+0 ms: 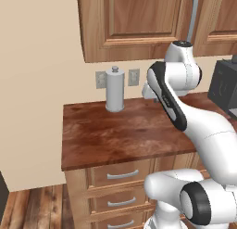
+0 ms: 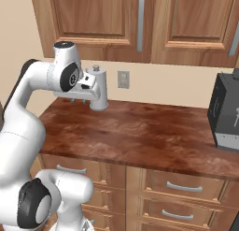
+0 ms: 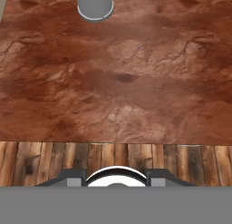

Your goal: Take the tongs from the drawer on the right and place them on the dining counter next to the tray containing the hot dog.

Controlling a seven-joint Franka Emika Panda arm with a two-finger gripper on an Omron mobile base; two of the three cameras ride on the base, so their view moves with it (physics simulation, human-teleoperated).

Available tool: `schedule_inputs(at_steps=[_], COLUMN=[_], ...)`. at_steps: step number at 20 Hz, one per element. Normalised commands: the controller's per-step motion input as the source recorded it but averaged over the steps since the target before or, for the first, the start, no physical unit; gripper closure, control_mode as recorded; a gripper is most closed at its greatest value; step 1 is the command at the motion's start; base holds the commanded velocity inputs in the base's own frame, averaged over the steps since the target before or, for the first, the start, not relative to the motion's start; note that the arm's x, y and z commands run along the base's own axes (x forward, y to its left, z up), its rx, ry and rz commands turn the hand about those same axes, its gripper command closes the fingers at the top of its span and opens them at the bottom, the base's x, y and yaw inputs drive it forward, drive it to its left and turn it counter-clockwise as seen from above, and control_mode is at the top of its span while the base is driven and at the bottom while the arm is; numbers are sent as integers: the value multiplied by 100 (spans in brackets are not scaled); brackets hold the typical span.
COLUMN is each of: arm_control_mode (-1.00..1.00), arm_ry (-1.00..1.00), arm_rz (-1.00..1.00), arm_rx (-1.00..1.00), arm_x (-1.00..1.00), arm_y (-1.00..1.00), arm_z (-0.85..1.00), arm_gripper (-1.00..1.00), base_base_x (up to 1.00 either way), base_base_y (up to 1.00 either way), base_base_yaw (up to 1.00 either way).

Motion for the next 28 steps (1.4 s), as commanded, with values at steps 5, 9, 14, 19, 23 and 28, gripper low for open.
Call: schedule_inputs(at_steps=[5, 9, 14, 19, 23, 28], arm_control_mode=[-100, -100, -100, -100, -100, -100], arm_ry=[0, 1, 0, -1, 0, -2], arm_rz=[0, -1, -1, -9, -28, -38], arm_rx=[3, 5, 11, 16, 11, 5], arm_x=[8, 20, 2, -20, 0, -29], arm_y=[-21, -32, -52, -51, -52, -63], arm_z=[0, 0, -8, -16, -46, -54], arm_gripper=[-100, -100, -100, -100, -100, -100], base_base_x=[0, 0, 0, 0, 0, 0], base_base_y=[0, 0, 0, 0, 0, 0], base_base_yaw=[0, 0, 0, 0, 0, 0])
